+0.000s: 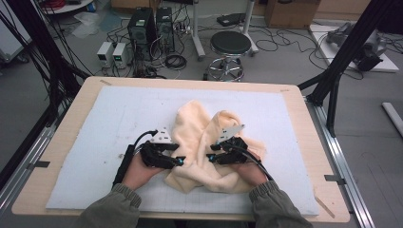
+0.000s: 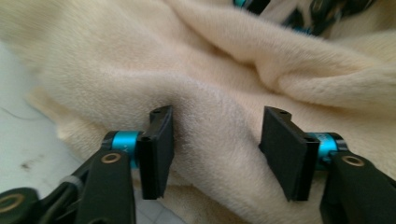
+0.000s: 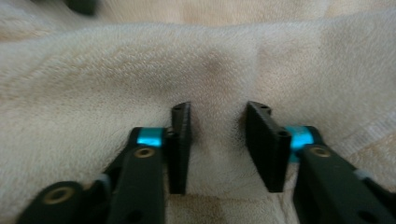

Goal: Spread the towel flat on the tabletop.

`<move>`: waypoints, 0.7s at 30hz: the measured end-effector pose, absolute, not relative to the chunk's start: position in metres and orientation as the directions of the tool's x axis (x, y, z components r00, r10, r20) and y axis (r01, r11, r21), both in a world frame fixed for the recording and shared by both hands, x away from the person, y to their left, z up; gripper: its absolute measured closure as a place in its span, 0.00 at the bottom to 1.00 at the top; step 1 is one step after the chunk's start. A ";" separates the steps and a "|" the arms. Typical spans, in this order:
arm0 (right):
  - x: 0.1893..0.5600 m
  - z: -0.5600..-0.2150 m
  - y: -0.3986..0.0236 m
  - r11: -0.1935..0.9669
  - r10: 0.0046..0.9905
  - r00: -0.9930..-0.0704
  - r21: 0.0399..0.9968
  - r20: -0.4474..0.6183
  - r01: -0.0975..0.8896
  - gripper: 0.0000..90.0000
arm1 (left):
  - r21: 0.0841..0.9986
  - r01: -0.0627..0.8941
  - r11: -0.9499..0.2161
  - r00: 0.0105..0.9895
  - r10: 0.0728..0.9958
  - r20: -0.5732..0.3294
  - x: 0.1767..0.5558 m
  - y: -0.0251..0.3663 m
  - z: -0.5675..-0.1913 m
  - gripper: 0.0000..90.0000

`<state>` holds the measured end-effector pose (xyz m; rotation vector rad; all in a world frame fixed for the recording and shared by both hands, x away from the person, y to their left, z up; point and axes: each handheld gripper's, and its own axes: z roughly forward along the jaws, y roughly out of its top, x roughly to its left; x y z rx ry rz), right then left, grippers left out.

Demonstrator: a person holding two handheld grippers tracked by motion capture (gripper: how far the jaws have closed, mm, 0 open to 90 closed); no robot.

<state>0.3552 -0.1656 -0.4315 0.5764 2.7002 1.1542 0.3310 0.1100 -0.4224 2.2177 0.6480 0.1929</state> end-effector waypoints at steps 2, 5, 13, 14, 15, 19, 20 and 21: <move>0.354 -0.431 -0.165 0.638 0.396 -0.918 0.717 0.005 0.280 0.84 | 0.743 0.400 -0.537 0.854 0.512 -0.090 0.333 0.110 -0.424 0.63; 0.353 -0.430 -0.165 0.651 0.385 -0.923 0.712 -0.011 0.263 0.91 | 0.734 0.393 -0.554 0.859 0.505 -0.079 0.332 0.110 -0.424 0.79; 0.337 -0.410 -0.178 0.643 0.369 -0.929 0.732 -0.039 0.225 0.94 | 0.741 0.336 -0.581 0.860 0.511 0.010 0.314 0.121 -0.409 0.91; 0.332 -0.405 -0.181 0.641 0.366 -0.930 0.737 -0.046 0.216 0.94 | 0.745 0.329 -0.580 0.858 0.513 0.021 0.309 0.125 -0.405 0.91; 0.327 -0.401 -0.185 0.640 0.364 -0.930 0.739 -0.050 0.210 0.94 | 0.750 0.316 -0.581 0.858 0.513 0.036 0.304 0.130 -0.401 0.91; 0.302 -0.385 -0.198 0.623 0.346 -0.936 0.762 -0.064 0.178 0.94 | 0.770 0.298 -0.565 0.840 0.538 0.069 0.277 0.153 -0.388 0.91; 0.294 -0.383 -0.200 0.619 0.338 -0.939 0.767 -0.066 0.169 0.94 | 0.772 0.298 -0.561 0.838 0.541 0.070 0.271 0.159 -0.386 0.91; 0.286 -0.381 -0.202 0.616 0.335 -0.940 0.769 -0.064 0.168 0.94 | 0.780 0.298 -0.551 0.837 0.543 0.064 0.263 0.164 -0.383 0.91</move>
